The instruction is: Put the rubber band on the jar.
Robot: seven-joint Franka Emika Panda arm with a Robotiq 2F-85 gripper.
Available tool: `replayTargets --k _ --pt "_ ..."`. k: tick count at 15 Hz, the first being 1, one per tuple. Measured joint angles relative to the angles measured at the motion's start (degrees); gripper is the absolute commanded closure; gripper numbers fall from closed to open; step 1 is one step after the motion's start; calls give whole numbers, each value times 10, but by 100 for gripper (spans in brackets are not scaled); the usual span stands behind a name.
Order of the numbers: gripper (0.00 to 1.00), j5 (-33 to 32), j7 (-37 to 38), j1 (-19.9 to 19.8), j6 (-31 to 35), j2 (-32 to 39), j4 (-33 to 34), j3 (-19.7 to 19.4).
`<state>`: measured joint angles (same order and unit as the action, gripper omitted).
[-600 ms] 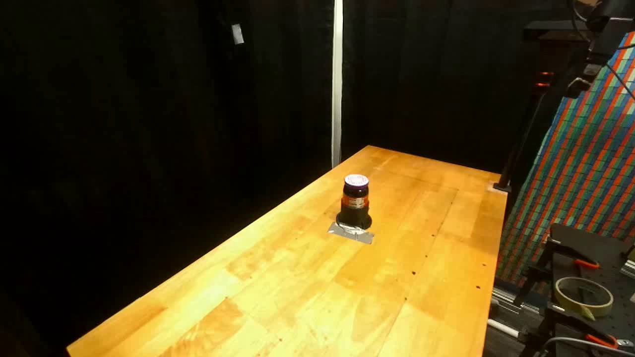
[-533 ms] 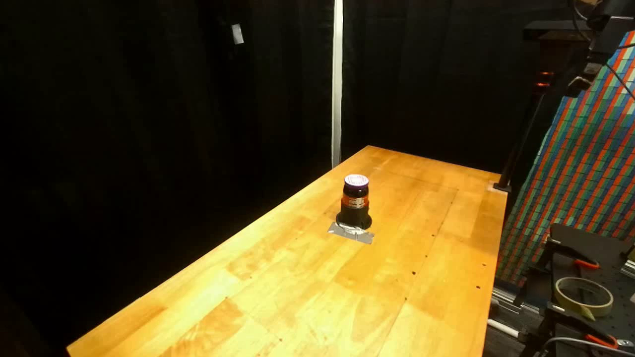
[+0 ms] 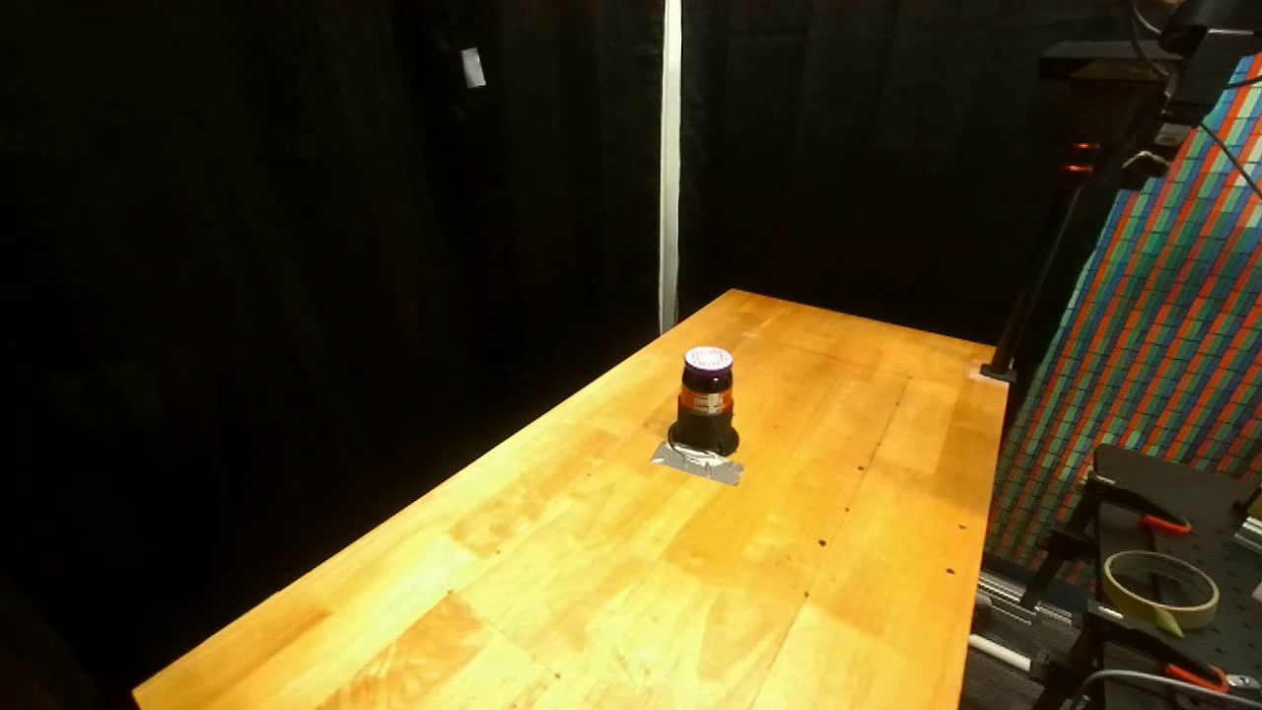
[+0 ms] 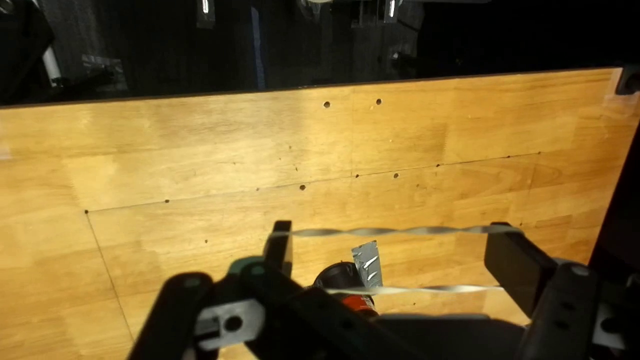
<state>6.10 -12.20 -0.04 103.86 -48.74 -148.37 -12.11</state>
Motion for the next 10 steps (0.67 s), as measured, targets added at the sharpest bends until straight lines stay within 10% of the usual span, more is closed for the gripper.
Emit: replayTargets --k 10 --pt "0 -5 114 55 -4 327 225 154"
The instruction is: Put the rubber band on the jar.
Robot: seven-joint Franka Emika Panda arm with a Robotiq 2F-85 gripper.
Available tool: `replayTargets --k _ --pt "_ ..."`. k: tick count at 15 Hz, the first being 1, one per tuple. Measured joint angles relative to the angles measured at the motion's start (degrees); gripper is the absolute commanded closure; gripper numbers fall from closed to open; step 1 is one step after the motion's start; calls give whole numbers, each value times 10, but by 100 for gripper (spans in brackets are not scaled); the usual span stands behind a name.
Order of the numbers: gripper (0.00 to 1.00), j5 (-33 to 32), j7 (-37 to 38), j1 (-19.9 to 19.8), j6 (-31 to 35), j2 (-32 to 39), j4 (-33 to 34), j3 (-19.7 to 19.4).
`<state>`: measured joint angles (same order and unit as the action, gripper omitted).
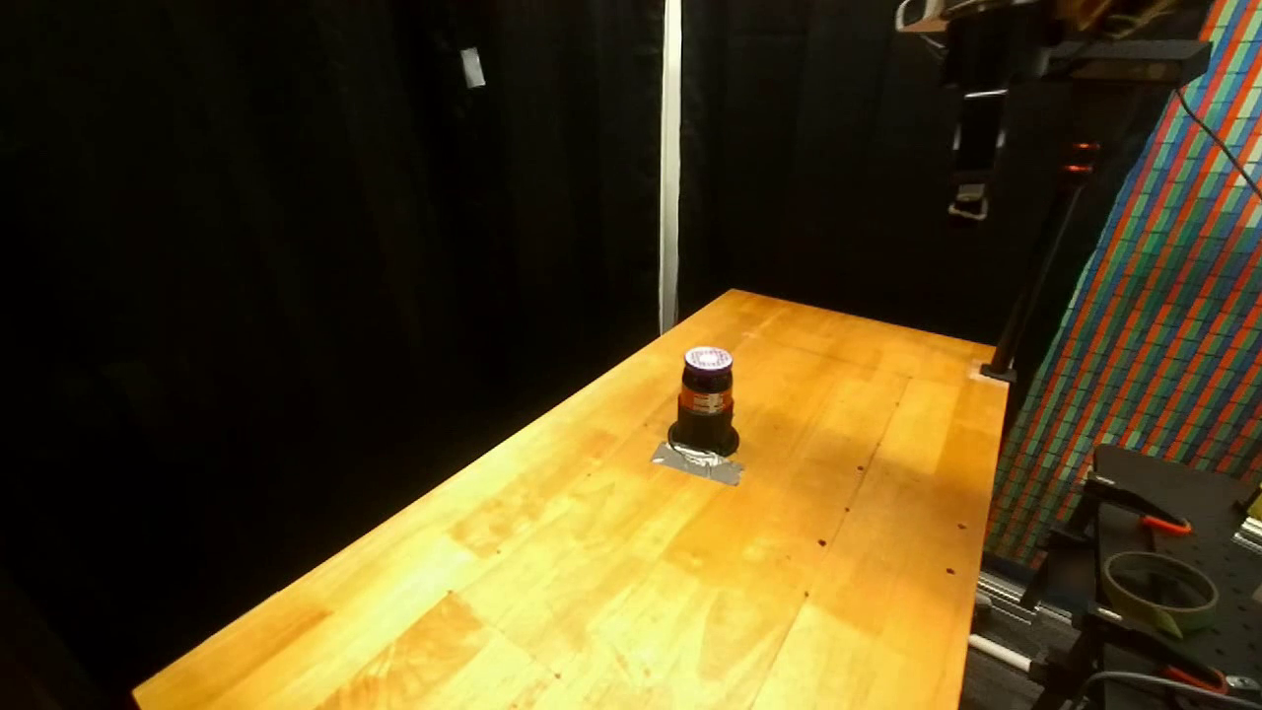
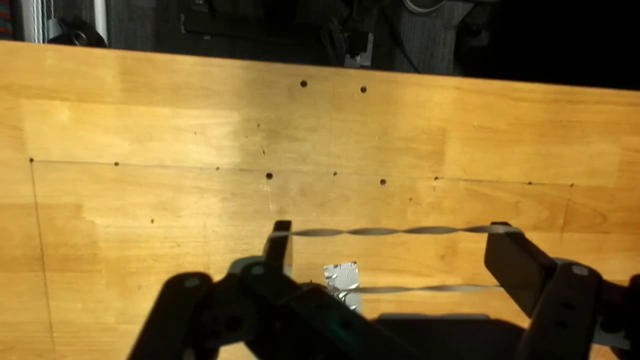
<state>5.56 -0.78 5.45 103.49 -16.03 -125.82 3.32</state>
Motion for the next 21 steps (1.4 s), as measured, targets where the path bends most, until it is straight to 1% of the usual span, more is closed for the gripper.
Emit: replayTargets --k 4,8,12,15,18,21 --pt "0 -22 53 0 70 141 99 20" --pt "0 -29 68 0 96 279 216 21" --pt "0 -29 68 0 95 407 332 17" --pt "0 -29 66 -1 79 492 413 15" --pt "0 -29 66 -2 46 559 492 7" --pt "0 -30 66 -2 5 608 560 -2"
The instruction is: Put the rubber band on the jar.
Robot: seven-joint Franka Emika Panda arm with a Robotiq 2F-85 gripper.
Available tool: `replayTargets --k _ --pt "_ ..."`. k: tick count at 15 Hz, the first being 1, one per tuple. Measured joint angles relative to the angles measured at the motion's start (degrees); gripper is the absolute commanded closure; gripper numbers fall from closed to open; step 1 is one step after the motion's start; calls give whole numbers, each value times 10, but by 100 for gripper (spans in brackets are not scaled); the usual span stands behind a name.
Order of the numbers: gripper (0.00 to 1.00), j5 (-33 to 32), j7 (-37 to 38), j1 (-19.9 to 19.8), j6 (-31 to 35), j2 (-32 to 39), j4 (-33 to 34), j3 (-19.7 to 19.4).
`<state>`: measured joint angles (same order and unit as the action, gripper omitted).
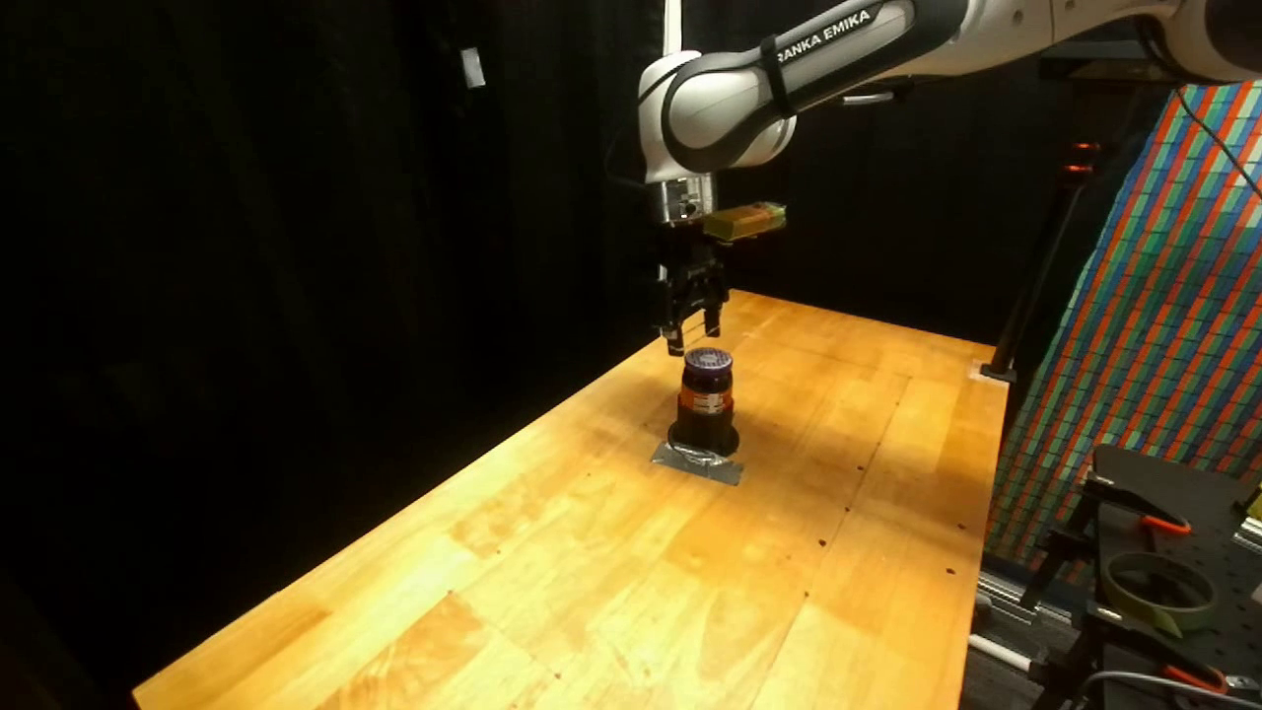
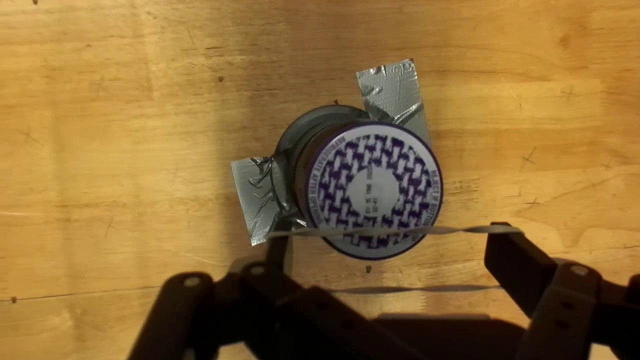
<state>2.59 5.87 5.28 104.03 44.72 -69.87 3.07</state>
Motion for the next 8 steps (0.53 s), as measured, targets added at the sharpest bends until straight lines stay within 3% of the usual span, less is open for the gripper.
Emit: replayTargets --k 5,8 --pt "0 0 0 -2 -69 45 63 -5" --pt "0 0 0 -2 -77 61 73 -5"
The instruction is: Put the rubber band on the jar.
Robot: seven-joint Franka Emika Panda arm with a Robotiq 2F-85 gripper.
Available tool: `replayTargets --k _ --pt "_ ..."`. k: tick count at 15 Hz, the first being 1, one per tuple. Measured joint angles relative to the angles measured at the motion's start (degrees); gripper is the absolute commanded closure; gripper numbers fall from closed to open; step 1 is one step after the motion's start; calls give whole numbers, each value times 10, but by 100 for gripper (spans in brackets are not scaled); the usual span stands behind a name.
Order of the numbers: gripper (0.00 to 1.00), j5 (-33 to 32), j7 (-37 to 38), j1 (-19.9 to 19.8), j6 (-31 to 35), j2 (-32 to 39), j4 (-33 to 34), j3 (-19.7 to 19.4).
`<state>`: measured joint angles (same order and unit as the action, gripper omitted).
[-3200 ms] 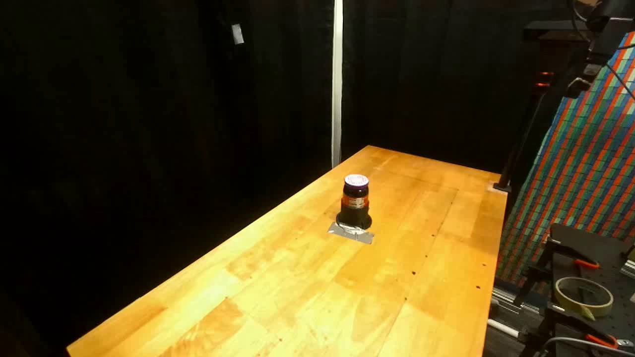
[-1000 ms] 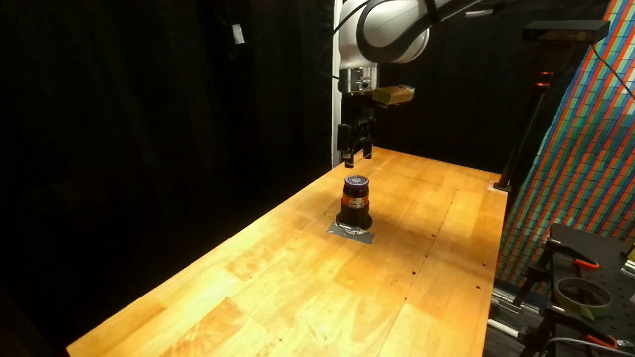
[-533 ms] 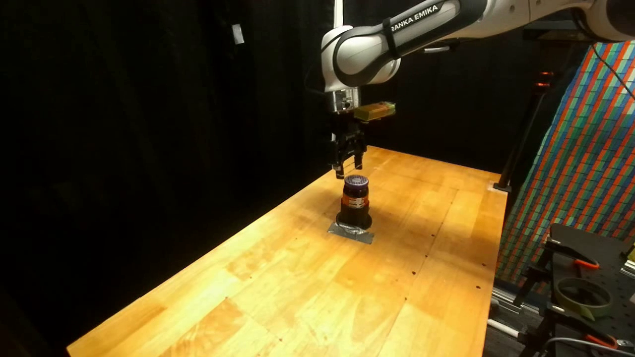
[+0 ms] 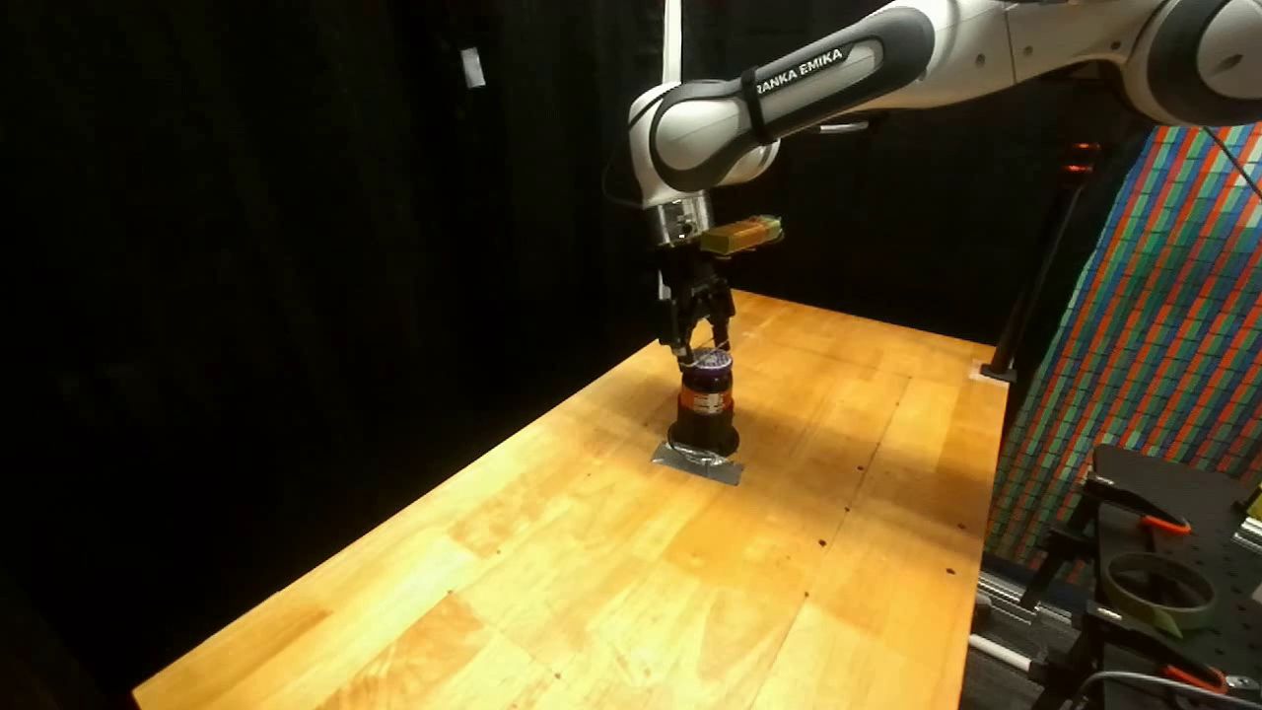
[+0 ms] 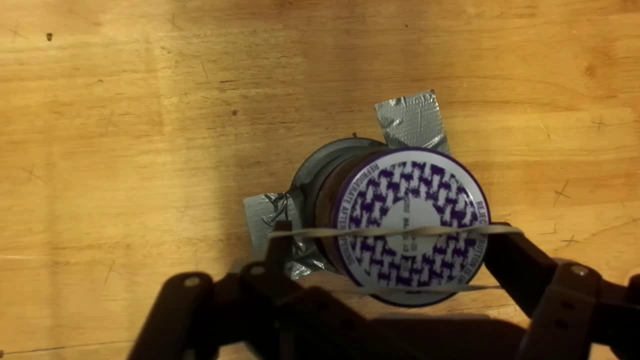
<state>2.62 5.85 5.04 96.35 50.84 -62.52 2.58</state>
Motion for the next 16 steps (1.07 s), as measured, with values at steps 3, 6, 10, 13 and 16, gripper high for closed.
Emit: replayTargets --k 3,6,10,13,16 --pt "0 0 0 0 20 7 1 0" --pt "0 0 0 0 49 8 1 -1" --pt "0 0 0 -1 68 8 0 -4" --pt "0 2 -4 -3 46 8 -4 -2" --pt "0 6 -6 -5 29 7 -9 1"
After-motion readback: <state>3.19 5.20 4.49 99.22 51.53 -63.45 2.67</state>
